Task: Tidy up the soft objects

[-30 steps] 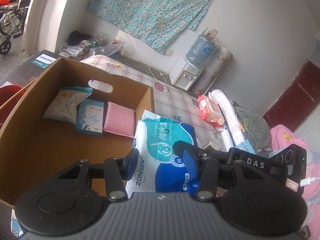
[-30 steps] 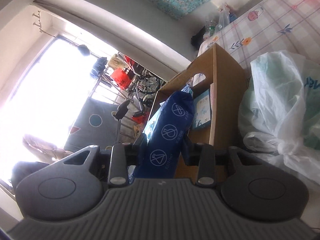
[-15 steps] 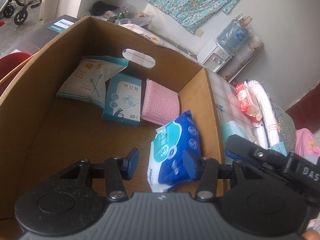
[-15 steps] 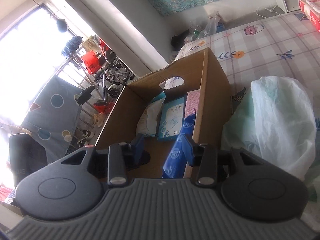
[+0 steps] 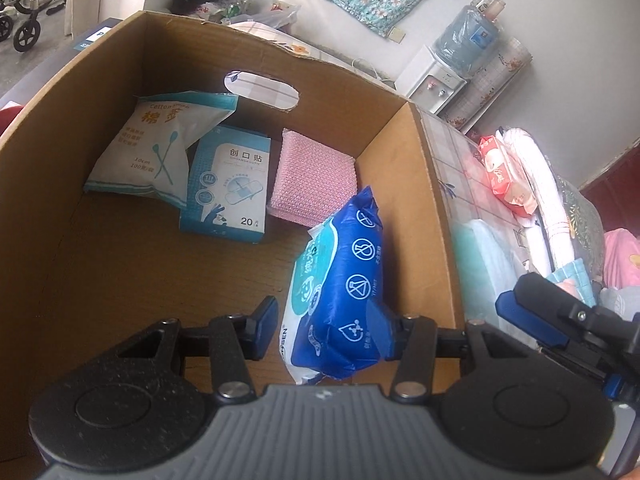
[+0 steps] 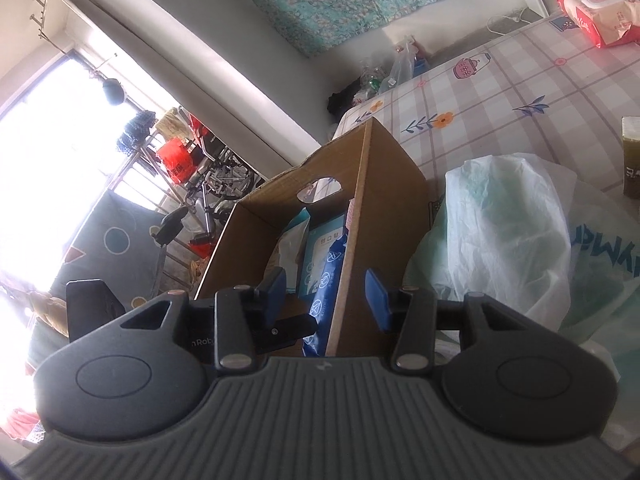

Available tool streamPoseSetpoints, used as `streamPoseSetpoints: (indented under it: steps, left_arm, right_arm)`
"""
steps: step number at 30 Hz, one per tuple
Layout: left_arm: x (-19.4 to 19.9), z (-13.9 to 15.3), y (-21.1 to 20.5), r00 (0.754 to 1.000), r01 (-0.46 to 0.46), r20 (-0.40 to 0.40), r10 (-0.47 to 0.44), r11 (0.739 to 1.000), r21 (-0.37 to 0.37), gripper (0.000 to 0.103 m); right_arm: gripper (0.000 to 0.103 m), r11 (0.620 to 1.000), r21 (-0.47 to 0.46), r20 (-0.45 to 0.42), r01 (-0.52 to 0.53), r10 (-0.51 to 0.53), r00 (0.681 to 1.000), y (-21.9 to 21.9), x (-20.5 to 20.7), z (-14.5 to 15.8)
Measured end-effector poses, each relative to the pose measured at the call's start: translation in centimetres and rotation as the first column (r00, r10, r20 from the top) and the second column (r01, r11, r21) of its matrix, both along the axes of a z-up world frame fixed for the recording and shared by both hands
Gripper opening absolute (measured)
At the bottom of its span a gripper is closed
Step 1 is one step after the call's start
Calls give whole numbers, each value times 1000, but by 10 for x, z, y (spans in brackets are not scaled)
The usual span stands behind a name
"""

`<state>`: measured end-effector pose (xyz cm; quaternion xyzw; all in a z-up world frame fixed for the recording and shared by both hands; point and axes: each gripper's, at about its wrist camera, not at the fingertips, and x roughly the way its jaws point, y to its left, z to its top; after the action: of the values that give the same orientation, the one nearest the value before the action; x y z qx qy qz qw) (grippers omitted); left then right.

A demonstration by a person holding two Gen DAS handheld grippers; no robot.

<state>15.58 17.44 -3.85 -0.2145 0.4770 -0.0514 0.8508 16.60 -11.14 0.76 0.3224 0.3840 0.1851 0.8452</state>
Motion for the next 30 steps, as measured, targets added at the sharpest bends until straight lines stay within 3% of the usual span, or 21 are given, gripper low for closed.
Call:
streamPoseSetpoints:
  steps: [4, 9, 11, 12, 14, 18, 23, 25, 28, 30]
  left_arm:
    - [5, 1, -9, 1000, 13, -6, -13, 1000, -5, 49]
    - [14, -6, -20, 999, 16, -37, -14, 999, 49, 48]
    - [17, -11, -20, 999, 6, -45, -4, 999, 44, 35]
    - [17, -11, -20, 999, 0, -40, 2, 999, 46, 34]
    - [14, -9, -22, 1000, -11, -21, 12, 997, 81, 28]
    - [3, 0, -23, 1000, -5, 9, 3, 986, 169, 26]
    - [-9, 11, -31, 998, 24, 38, -39, 940, 342, 28]
    - [-10, 8, -33, 998, 39, 30, -51, 948, 316, 30]
    - [-11, 6, -32, 996, 83, 24, -88, 984, 159, 34]
    - [-13, 7, -32, 996, 82, 33, -86, 991, 104, 37]
  right_arm:
    - [44, 1000, 14, 1, 15, -15, 1000, -7, -2, -2]
    - [45, 999, 27, -7, 36, -36, 999, -15, -7, -4]
    - [46, 998, 31, -12, 45, -45, 999, -18, -8, -6]
    - [46, 998, 34, -15, 51, -50, 999, -20, -9, -8]
    - [46, 998, 37, -21, 60, -59, 998, -23, -11, -9]
    - [47, 997, 32, -23, 73, -72, 997, -28, -14, -9]
    - [49, 997, 37, -24, 74, -73, 997, -29, -15, -12]
    - [49, 997, 41, -30, 66, -65, 997, -27, -16, -13]
    - [49, 998, 42, -36, 55, -53, 998, -24, -18, -13]
    - [50, 997, 41, -35, 59, -58, 998, -25, -20, -12]
